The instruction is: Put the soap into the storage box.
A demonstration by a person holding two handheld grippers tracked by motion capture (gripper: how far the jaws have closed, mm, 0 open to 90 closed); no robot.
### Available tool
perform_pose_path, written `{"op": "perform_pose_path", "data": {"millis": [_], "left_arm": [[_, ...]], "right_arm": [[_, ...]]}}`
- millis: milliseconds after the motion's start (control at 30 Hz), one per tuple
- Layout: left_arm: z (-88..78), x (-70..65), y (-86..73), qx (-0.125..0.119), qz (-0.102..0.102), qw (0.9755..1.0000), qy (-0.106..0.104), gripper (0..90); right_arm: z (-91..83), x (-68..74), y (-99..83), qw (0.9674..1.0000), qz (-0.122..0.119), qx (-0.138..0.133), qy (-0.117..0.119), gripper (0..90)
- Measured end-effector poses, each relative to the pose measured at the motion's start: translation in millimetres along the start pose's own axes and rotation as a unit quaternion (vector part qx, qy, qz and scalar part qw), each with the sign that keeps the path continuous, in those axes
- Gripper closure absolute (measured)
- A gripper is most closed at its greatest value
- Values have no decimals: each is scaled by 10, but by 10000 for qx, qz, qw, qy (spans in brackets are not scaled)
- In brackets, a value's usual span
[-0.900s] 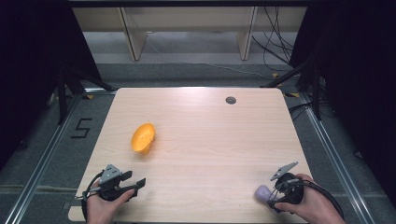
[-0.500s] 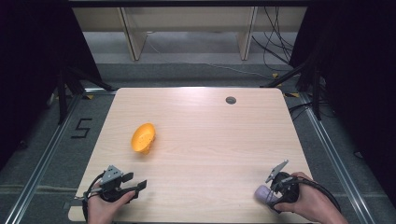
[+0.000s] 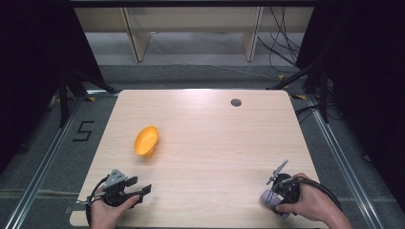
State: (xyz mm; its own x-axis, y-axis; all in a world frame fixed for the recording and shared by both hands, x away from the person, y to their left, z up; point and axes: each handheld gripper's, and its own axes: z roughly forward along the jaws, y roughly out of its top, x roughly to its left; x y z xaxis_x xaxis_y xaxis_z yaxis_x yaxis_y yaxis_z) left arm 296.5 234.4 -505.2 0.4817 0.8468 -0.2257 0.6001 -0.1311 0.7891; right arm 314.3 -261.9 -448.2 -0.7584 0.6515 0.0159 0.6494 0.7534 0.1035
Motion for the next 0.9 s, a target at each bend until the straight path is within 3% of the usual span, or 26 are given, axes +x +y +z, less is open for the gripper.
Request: {"op": "perform_pose_path", "data": {"millis": [67,133,267,300,400,533,567,633,900], "left_arm": [[1,-3,-3,-12,-21,10000,17,315],[-9,4,-1,6,15,10000,13,315],[-7,6,-4,-19,-7,10000,7,314],[-7,9,-2,4,5,10000,-6,315],[0,4,-1,44,6,10000,-29,314],[1,4,-1,43,12,10000,-28,314],[1,4,-2,46,8,10000,-31,314],[6,1,-4,37,-6,10000,-41,314],[6,5,-5,62,57,10000,-41,314]], "right_arm": [[12,-14,15,10000,-64,59,-36,373],[77,-6,63,9999,59,117,-50,374],[121,-16,82,9999,23,160,29,378],[134,2,88,9996,125,237,-21,381],[181,-23,92,9997,-30,243,-27,387],[203,-10,94,9994,166,283,-48,411],[218,-24,102,9996,44,275,-41,414],[224,-18,103,9993,133,325,-96,426],[259,-43,102,9995,-44,312,-89,460]]}}
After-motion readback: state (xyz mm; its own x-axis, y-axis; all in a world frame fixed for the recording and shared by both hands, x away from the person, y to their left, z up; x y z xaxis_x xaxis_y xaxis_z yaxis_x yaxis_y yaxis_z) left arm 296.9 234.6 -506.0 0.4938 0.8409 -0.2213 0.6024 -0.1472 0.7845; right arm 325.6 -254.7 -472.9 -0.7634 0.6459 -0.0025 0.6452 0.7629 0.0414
